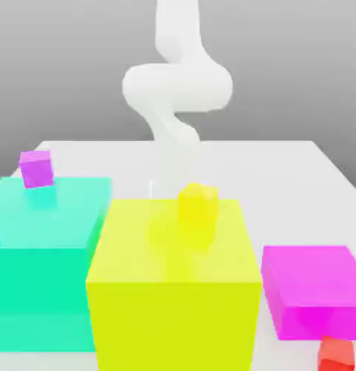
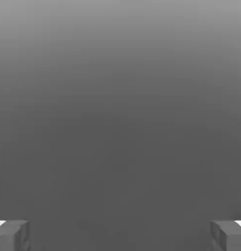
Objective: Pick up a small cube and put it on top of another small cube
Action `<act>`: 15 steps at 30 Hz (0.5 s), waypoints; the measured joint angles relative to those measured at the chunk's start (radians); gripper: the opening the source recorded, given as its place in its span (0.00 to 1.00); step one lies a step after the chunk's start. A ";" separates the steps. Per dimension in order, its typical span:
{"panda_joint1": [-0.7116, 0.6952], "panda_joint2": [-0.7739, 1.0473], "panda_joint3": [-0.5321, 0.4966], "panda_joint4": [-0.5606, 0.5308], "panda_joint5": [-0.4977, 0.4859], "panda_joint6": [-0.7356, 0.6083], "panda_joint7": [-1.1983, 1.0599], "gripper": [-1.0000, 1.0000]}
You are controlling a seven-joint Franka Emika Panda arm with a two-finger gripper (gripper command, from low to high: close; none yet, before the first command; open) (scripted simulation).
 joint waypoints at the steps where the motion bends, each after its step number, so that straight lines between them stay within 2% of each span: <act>1: -0.013 0.039 0.023 0.003 -0.011 0.007 0.031 0.50; 9: -0.039 0.338 0.214 0.016 -0.110 0.049 0.247 0.50; 15: -0.010 0.561 0.309 0.025 -0.157 0.079 0.386 0.50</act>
